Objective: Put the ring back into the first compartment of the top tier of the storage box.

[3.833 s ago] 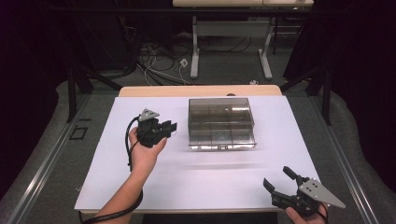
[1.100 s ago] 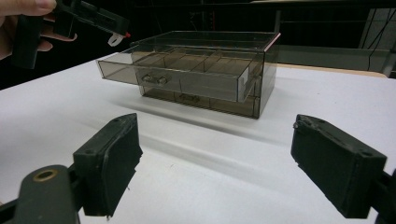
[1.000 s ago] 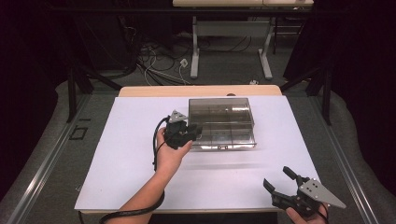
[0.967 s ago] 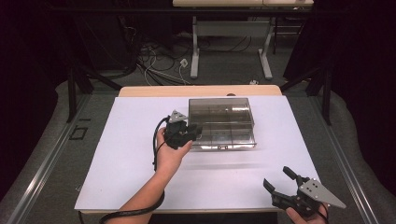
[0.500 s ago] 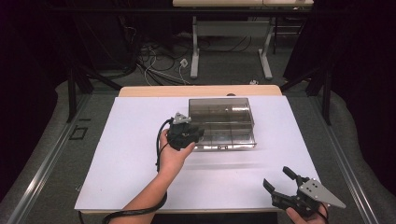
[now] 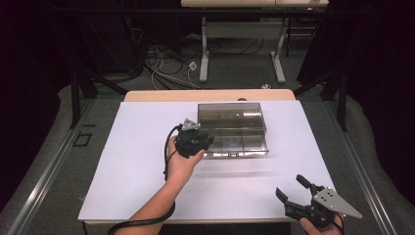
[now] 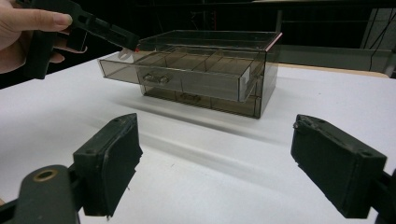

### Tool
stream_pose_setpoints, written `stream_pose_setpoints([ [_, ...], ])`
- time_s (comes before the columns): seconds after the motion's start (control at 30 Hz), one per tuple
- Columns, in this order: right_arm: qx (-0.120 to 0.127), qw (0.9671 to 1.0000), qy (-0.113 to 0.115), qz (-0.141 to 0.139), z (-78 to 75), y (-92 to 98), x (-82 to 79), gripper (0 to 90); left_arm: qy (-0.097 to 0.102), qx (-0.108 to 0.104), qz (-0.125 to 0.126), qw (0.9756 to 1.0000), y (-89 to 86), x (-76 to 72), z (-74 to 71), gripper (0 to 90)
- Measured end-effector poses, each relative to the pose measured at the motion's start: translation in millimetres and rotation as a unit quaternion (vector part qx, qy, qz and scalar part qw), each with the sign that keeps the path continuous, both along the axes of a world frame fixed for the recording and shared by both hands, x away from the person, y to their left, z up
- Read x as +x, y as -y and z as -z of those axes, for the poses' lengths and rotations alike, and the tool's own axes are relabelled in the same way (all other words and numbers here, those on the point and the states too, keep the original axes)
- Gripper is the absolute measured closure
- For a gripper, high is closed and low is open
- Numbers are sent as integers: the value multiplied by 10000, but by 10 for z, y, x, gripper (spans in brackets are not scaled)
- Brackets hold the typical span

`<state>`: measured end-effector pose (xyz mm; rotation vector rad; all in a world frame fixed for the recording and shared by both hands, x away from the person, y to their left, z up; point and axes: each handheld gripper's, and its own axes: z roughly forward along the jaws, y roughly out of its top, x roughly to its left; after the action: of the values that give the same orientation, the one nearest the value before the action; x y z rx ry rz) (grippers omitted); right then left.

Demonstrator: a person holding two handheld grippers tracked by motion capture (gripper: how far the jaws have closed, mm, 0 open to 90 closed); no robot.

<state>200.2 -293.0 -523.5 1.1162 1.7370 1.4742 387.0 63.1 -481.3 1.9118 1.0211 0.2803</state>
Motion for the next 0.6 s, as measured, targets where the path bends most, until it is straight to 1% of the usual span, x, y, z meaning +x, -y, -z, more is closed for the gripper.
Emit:
stream_pose_setpoints([
  [0.07,-5,10000,-4,1,0,0,-1,150,-2,-32,-11,10000,-1,0,-5,648],
  [0.13,8,10000,3,11,-1,-3,-2,150,28,-2,-1,10000,0,2,-6,615],
  [0.2,-4,10000,-3,6,-1,-1,-2,150,31,-11,8,10000,-2,2,-7,612],
  [0.27,-12,10000,0,10,-3,3,-3,150,79,-7,-1,10000,-8,7,-4,581],
  [0.43,-10,10000,3,8,-1,7,-4,150,95,3,-25,10000,-15,5,-4,543],
  [0.5,-12,10000,8,32,-1,11,-8,150,95,-63,-48,9999,-15,5,-2,517],
  [0.57,-1,10000,12,32,-1,15,-9,150,144,-23,-37,9999,-25,13,-3,503],
  [0.6,-1,10000,12,32,-1,15,-9,150,135,0,-28,9999,-32,15,-6,503],
])
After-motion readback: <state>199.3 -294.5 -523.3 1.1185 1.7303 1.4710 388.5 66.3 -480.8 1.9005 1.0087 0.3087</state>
